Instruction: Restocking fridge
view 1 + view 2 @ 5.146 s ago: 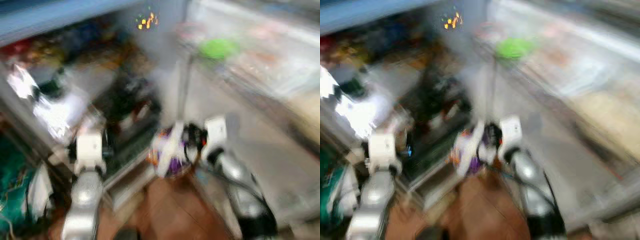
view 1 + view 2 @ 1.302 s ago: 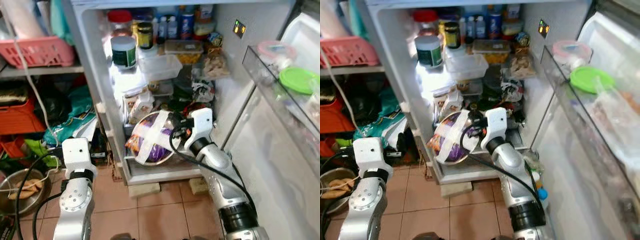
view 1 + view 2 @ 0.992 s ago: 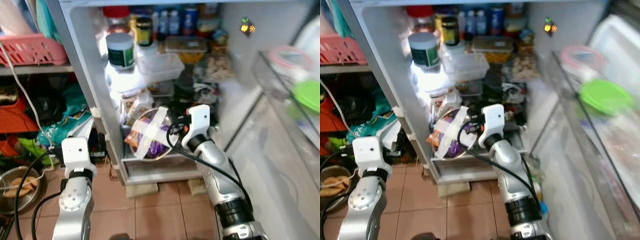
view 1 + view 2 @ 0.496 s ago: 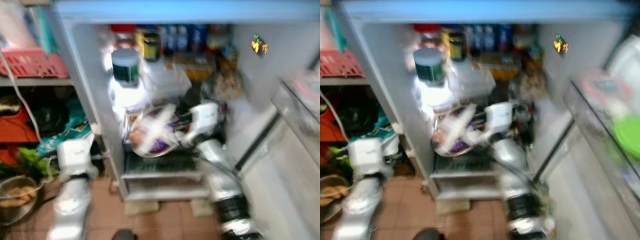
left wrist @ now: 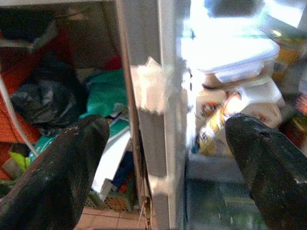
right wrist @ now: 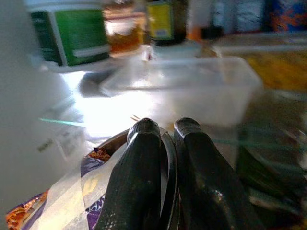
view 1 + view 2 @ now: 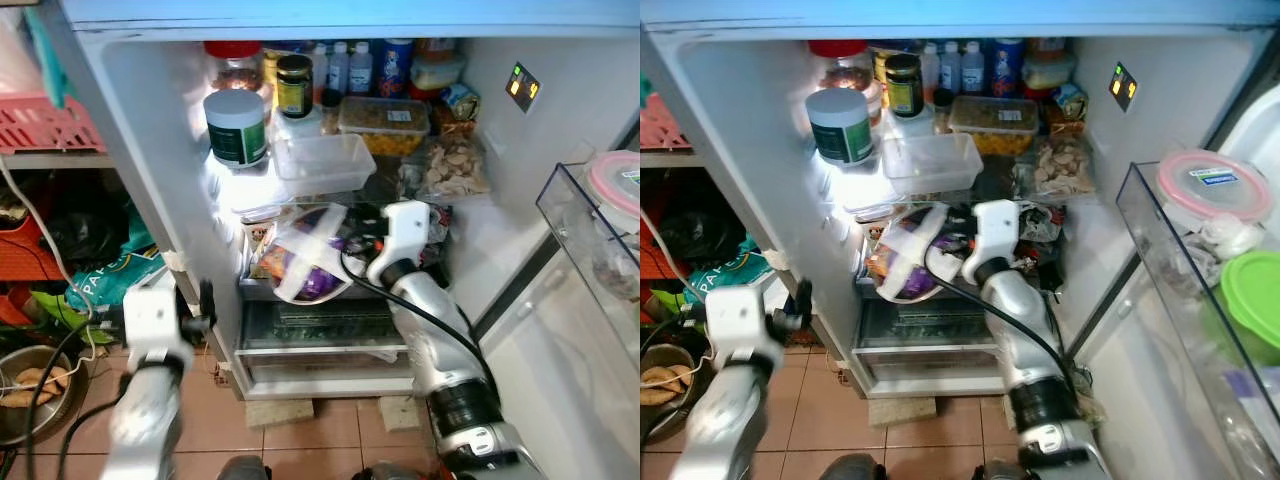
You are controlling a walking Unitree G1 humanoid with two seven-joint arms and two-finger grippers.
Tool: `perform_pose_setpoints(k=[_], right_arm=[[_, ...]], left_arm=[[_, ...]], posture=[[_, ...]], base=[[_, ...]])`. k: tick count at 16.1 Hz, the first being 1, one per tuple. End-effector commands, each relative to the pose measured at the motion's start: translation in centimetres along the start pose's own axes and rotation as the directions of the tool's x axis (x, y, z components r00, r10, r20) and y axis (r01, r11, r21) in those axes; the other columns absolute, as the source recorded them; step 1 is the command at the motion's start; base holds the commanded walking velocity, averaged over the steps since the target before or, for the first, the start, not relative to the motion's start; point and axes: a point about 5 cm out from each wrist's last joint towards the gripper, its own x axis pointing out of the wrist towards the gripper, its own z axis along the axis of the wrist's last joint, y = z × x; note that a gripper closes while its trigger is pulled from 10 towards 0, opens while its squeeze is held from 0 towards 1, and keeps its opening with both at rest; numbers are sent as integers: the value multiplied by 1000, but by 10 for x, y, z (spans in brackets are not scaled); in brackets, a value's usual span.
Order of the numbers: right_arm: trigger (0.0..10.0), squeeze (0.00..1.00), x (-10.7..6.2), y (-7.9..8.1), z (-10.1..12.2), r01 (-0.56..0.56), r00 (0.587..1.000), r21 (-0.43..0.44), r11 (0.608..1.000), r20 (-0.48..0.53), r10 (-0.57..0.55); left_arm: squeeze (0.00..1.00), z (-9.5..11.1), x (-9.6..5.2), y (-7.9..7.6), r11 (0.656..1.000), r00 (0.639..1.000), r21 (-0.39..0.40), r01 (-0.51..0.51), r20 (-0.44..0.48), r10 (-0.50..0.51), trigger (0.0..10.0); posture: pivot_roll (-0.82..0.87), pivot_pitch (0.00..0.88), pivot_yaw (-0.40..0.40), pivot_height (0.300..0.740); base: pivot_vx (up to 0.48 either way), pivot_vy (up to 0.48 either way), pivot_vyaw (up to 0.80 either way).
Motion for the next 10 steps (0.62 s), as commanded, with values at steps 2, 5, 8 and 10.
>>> perform_pose_setpoints(k=[2, 5, 8, 10], right_arm=[[10000, 0, 9, 2, 11, 0, 999, 21, 1000, 52, -1], [10000, 0, 31, 8, 27, 17, 995, 91, 996, 97, -26], [10000, 0, 55, 7, 53, 106, 980, 172, 979, 150, -132], [10000, 0, 62, 3, 58, 159, 971, 223, 962, 142, -193]], left_arm=[[0, -7, -18, -9, 986, 986, -57, 154, -59, -157, 10000], [0, -20, -32, 0, 984, 976, -24, 174, -128, -176, 10000], [0, -11, -32, -11, 958, 954, 3, 287, -88, -286, 10000], [0, -6, -33, -12, 954, 952, 34, 299, -84, -296, 10000]], posture=[[218, 35, 6, 740], [253, 49, 11, 740], [284, 71, 22, 740], [301, 82, 26, 740]], base=[[0, 0, 0], [0, 0, 0], [0, 0, 0], [0, 0, 0]])
